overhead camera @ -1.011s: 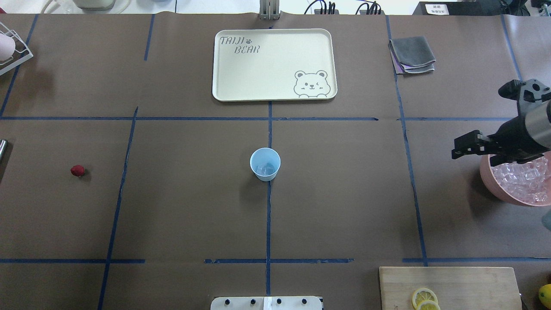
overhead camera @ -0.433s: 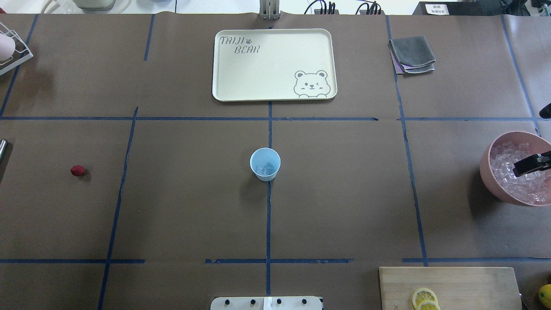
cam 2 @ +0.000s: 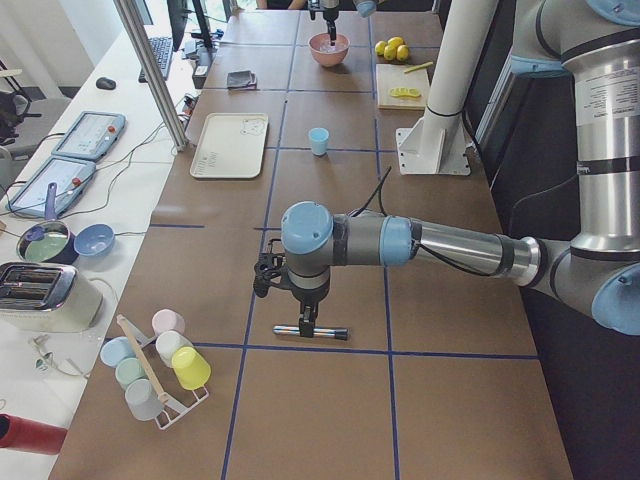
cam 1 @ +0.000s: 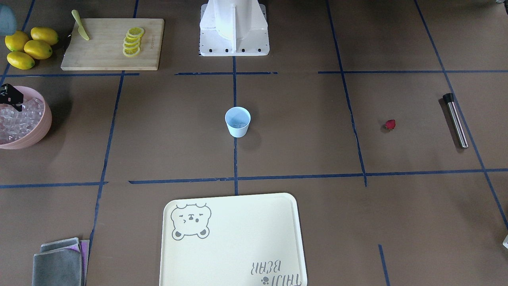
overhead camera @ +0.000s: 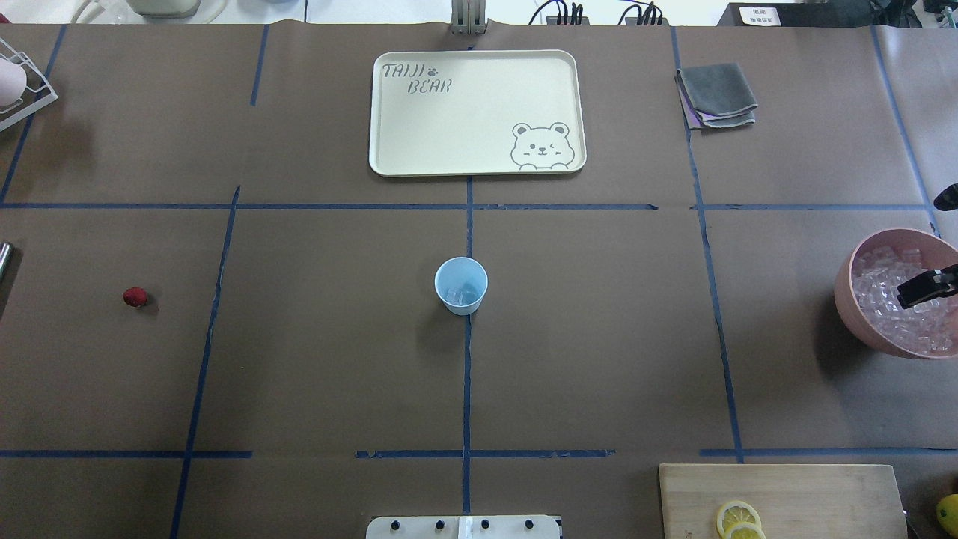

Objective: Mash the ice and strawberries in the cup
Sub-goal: 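Grasp a third ice cube from the pink bowl with the right gripper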

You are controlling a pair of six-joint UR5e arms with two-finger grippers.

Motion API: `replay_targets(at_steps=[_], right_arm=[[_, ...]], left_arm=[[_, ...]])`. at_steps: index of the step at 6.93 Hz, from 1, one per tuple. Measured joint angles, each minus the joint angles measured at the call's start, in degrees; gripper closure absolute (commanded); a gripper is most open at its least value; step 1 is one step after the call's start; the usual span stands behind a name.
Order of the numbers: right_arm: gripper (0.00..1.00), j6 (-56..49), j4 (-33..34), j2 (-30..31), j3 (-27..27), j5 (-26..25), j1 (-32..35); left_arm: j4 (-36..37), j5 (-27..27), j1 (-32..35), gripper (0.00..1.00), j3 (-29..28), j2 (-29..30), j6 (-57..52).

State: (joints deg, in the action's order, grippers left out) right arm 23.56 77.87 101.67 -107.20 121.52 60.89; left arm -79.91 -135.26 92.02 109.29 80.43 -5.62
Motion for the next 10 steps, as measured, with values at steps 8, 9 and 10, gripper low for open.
replay_targets(at_steps=[8, 9, 10], right_arm=[[0.76, 0.2, 0.0, -0.1, 1.4, 0.3, -0.6], [0.98, 0.2, 0.0, -0.1, 1.4, 0.3, -0.6], [1.0, 0.2, 0.0, -0.1, 1.4, 0.3, -0.6]], left_arm=[[-0.1, 0.0, 0.0, 0.0, 0.5, 0.0, 0.1], [-0.1, 0.0, 0.0, 0.0, 0.5, 0.0, 0.1], [0.0, 0.0, 0.0, 0.0, 0.6, 0.0, 0.1]])
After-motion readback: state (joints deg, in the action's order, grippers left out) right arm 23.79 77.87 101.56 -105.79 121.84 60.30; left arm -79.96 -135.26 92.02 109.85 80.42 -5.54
